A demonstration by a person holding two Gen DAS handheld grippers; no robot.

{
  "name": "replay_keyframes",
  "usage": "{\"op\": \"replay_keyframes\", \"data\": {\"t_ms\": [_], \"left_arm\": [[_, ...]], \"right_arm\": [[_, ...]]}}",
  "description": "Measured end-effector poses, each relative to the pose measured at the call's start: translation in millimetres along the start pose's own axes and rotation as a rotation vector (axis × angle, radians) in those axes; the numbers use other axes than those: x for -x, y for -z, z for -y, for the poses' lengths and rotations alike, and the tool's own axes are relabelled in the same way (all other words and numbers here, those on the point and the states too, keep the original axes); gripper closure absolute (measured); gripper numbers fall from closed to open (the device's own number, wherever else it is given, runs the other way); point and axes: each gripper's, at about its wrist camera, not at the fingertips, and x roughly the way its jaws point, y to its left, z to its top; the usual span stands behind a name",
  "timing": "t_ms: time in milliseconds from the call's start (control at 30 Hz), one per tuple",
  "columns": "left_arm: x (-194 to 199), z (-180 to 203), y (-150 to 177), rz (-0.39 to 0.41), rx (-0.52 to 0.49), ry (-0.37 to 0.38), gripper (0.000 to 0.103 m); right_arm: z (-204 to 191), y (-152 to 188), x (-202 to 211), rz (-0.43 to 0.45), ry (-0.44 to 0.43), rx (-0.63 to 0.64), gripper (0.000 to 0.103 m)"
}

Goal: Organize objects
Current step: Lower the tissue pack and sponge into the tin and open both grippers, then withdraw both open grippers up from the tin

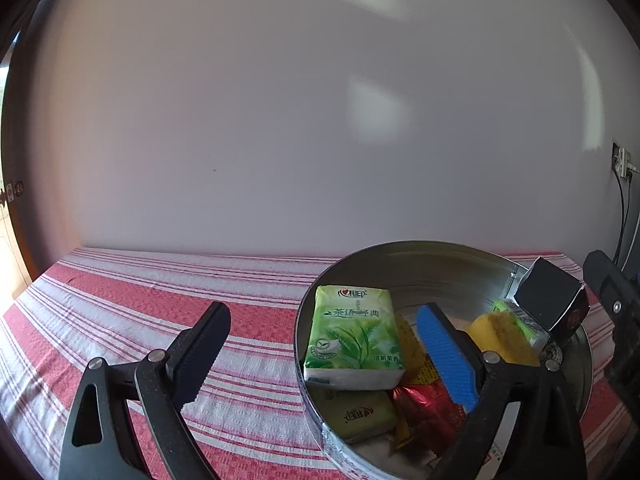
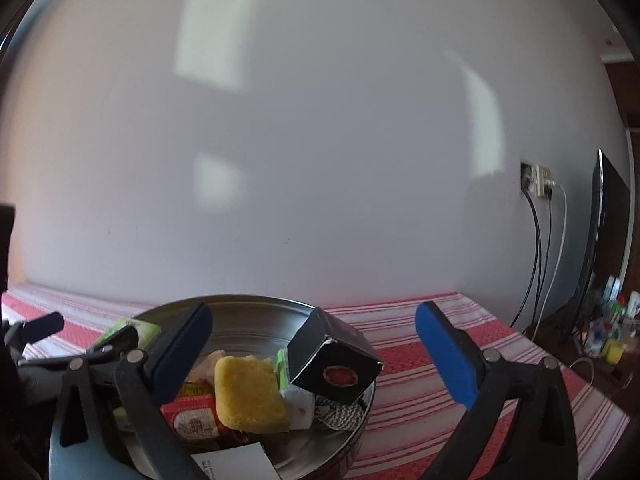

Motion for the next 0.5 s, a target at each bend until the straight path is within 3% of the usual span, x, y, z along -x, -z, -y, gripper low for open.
{"op": "replay_keyframes", "data": {"t_ms": [200,500], "left_arm": [[11,-6,7,0.031,-0.016,-0.043,0.007],[25,-5,16,0.09,-0.067,-0.101,0.007]], "right_arm": [[12,4,7,0.002,-0.015,-0.152,0.0],[-8,6,27,0.102,0.022,-0.096,0.0]]}}
